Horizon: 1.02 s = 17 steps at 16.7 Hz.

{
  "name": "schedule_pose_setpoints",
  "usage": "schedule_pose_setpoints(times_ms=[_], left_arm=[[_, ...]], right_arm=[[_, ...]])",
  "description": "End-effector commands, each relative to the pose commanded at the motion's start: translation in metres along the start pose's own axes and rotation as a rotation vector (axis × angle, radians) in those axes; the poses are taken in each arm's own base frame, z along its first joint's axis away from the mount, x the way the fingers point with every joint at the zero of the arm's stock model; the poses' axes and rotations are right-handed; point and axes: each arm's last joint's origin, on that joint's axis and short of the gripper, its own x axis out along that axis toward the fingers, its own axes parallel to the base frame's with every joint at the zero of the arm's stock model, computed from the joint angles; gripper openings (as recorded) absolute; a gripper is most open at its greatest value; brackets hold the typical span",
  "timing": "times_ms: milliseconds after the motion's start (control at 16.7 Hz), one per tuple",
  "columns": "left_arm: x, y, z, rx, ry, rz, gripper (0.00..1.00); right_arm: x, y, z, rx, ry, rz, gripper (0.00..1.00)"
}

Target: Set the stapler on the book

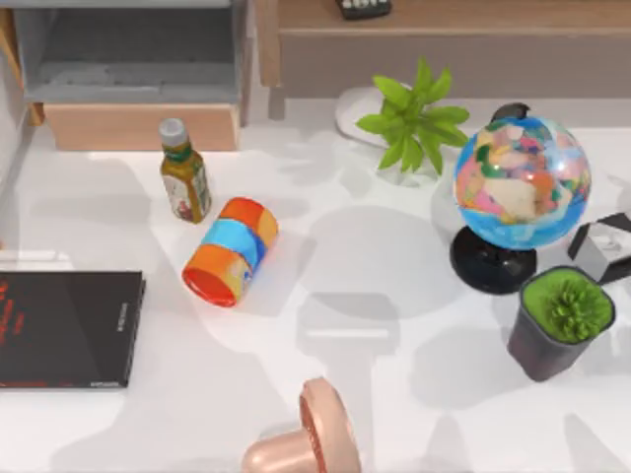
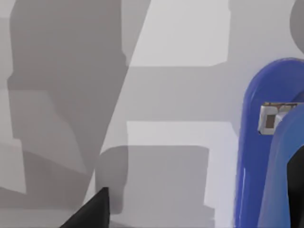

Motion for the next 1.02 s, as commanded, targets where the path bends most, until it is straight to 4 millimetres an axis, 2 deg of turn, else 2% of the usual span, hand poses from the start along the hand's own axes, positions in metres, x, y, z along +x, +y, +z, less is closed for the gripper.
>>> schedule_pose_setpoints(times_ms=[60, 840, 1020], left_arm=[[0.0000, 0.0000, 0.0000, 0.000, 0.000, 0.000, 1.00], [0.0000, 0.0000, 0.0000, 0.000, 0.000, 0.000, 0.02], [0.0000, 0.0000, 0.0000, 0.000, 0.000, 0.000, 0.00]], right_arm=[[0.0000, 0.0000, 0.0000, 0.000, 0.000, 0.000, 1.00], [0.0000, 0.0000, 0.0000, 0.000, 0.000, 0.000, 1.00], [0.0000, 0.0000, 0.0000, 0.000, 0.000, 0.000, 1.00]])
